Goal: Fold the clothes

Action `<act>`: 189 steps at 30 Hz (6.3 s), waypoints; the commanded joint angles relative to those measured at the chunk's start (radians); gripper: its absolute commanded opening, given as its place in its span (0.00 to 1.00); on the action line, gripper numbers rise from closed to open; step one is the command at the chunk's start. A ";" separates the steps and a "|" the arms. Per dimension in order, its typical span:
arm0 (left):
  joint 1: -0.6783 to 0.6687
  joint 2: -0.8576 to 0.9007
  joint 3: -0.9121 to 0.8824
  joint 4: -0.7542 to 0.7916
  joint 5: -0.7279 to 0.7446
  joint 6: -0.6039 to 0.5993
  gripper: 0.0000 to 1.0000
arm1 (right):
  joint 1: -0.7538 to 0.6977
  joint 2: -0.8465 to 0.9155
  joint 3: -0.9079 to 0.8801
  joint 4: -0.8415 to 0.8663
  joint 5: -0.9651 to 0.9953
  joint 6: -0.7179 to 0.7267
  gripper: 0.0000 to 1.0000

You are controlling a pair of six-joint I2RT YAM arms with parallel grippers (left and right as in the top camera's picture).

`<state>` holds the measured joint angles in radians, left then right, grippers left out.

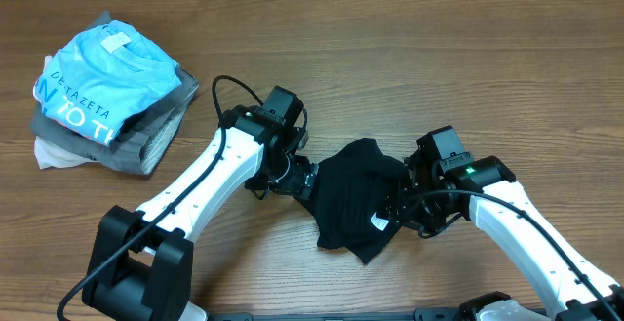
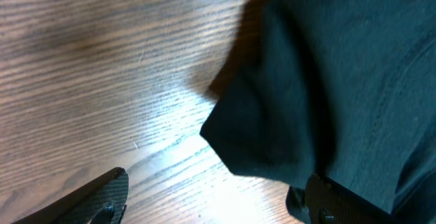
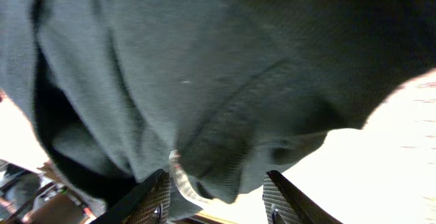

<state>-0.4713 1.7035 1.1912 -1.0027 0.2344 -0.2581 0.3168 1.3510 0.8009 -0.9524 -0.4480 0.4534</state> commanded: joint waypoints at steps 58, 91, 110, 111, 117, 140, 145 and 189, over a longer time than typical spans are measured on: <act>0.000 -0.028 -0.203 0.293 0.298 0.132 0.64 | 0.137 0.102 0.154 -0.103 -0.041 -0.330 0.35; 0.000 -0.028 -0.203 0.294 0.297 0.132 0.60 | 0.137 0.124 0.225 -0.282 0.299 -0.282 0.04; 0.048 -0.028 -0.203 0.273 0.257 0.131 0.62 | 0.155 0.110 0.106 -0.087 -0.086 -0.429 0.47; 0.054 -0.028 -0.203 0.273 0.256 0.131 0.63 | 0.166 0.117 0.093 -0.072 -0.097 -0.428 0.47; 0.066 -0.028 -0.203 0.270 0.257 0.132 0.66 | 0.217 0.130 0.089 -0.042 -0.151 -0.436 0.36; 0.065 -0.028 -0.203 0.281 0.401 0.185 0.70 | 0.186 0.073 0.204 -0.223 0.245 -0.296 0.04; 0.065 -0.028 -0.203 0.287 0.540 0.289 0.70 | 0.186 0.073 0.204 -0.219 0.246 -0.296 0.04; 0.183 0.000 -0.256 0.202 0.363 0.185 0.51 | 0.164 0.068 0.204 -0.262 0.271 -0.231 0.43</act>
<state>-0.2924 1.7020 0.9440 -0.7975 0.6262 -0.0956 0.4961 1.4425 0.9928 -1.2354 -0.1970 0.2031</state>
